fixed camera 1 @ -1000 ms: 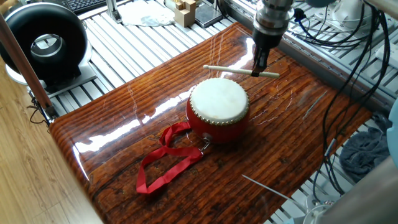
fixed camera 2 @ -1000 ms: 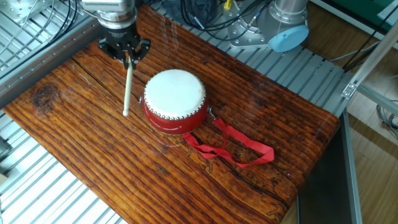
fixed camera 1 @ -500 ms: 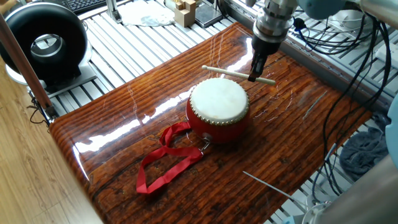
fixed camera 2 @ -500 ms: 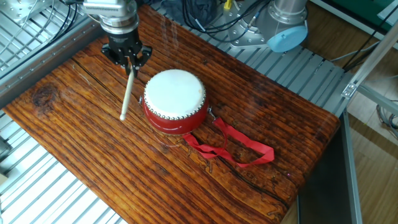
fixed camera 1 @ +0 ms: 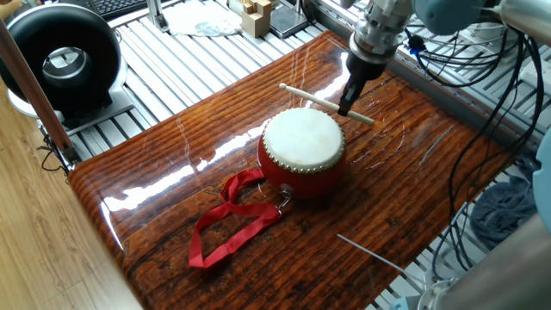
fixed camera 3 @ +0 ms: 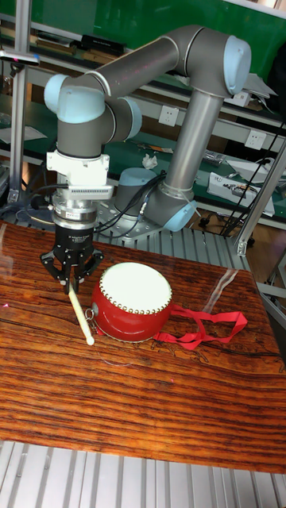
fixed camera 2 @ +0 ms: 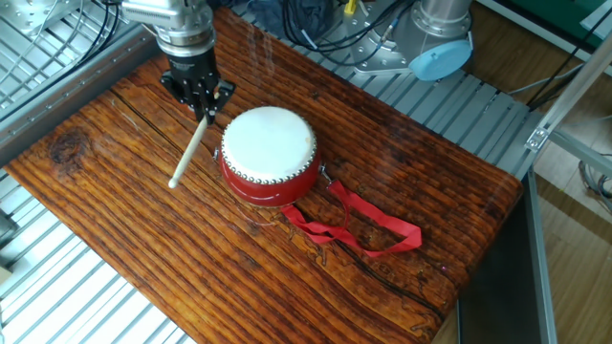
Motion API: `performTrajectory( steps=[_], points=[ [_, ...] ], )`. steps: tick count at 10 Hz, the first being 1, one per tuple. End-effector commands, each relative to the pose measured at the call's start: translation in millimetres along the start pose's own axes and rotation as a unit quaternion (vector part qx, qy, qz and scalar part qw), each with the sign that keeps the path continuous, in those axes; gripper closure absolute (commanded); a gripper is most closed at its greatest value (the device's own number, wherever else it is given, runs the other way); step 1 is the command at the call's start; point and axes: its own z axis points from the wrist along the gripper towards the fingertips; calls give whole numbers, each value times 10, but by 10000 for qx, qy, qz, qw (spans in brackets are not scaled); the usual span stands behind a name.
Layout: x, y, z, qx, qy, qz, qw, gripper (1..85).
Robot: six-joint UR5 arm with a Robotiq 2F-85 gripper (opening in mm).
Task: Play the drum
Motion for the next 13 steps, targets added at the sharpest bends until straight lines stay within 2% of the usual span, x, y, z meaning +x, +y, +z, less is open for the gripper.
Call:
performTrajectory(
  steps=[1, 5, 9, 10, 11, 12, 13],
  points=[
    [-45, 27, 95, -60, -120, 227, 9997, 847],
    [-7, -13, 223, 10, -84, 17, 10000, 843],
    [23, -109, 302, 176, -105, -103, 9997, 830],
    [26, -113, 307, 175, -137, -193, 9996, 770],
    [-2, -133, 311, 210, -228, -332, 9990, 573],
    [-18, -139, 315, 220, -281, -407, 9985, 460],
    [-21, -153, 315, 244, -294, -440, 9983, 387]
  ],
)
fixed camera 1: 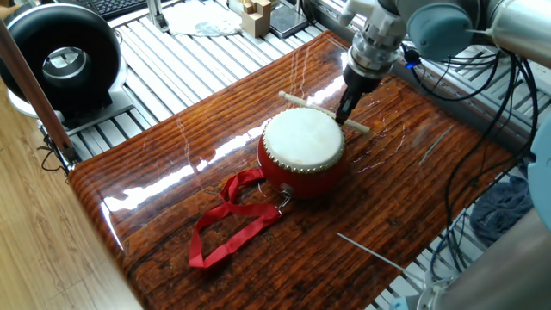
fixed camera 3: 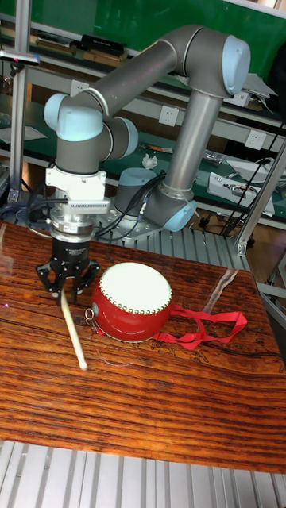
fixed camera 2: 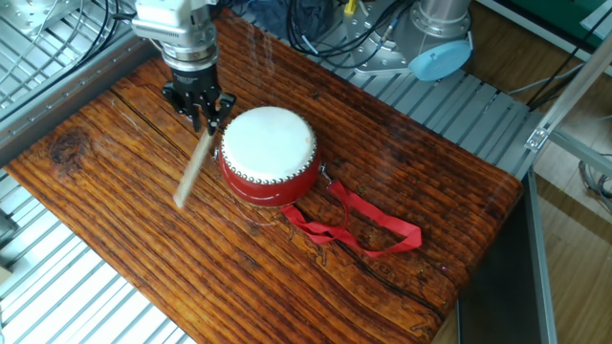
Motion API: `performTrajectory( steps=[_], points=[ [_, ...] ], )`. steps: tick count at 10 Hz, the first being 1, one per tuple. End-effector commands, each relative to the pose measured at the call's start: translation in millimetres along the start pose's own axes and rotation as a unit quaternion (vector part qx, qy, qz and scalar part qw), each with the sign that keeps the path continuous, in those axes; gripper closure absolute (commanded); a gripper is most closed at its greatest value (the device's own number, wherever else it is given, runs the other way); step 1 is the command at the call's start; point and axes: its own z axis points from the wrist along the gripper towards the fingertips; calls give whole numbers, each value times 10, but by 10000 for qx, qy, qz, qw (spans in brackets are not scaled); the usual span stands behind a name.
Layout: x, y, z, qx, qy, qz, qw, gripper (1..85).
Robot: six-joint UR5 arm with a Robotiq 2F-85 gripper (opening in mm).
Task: Play the drum
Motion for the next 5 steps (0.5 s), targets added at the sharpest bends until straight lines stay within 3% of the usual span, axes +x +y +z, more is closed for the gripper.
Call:
performTrajectory(
  steps=[1, 2, 3, 4, 5],
  points=[
    [-34, -38, 4, 42, -140, -179, 9997, 367],
    [-33, -36, -24, 33, -136, -223, 9997, 367],
    [-13, -45, -99, 42, -71, -237, 9997, 423],
    [24, -112, -201, 174, 70, -175, 9997, 620],
    [42, -233, -331, 426, 242, -170, 9987, 847]
  ],
)
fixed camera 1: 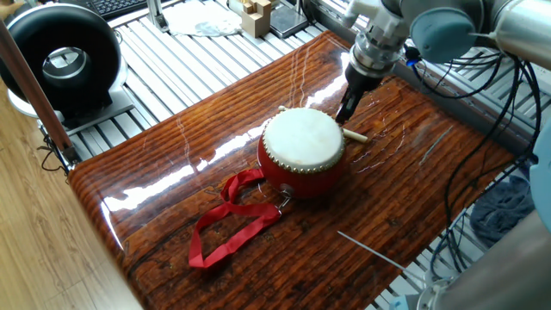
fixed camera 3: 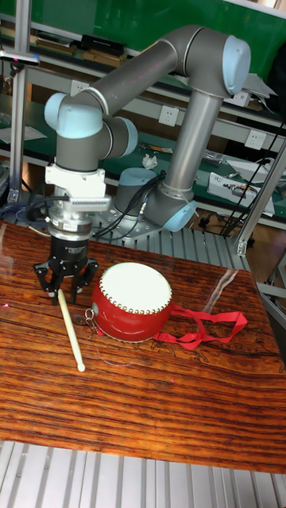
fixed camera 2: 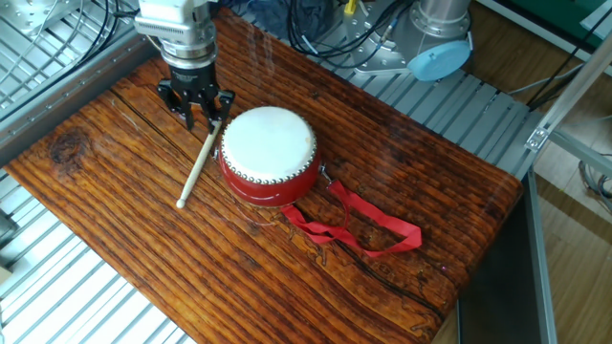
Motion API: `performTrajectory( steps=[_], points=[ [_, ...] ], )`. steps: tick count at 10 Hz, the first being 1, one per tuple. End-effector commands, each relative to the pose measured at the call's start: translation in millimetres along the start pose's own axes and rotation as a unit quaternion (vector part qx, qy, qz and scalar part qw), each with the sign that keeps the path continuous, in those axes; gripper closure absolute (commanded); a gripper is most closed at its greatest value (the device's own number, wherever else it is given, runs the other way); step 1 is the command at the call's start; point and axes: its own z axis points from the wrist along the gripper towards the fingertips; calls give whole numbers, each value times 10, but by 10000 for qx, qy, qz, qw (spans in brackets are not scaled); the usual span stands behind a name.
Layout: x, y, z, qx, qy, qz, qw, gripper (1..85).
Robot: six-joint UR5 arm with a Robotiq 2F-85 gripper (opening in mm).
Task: Play the drum
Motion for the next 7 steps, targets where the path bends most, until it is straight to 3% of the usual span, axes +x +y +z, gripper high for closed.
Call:
performTrajectory(
  steps=[1, 2, 4, 7],
  points=[
    [-9, -121, -283, 233, 204, 21, 9995, 847],
    [-31, -141, -360, 276, 269, 19, 9993, 847],
    [-109, -145, -454, 186, 309, -168, 9992, 847],
    [-202, -61, -486, 54, 311, -241, 9992, 847]
  ],
)
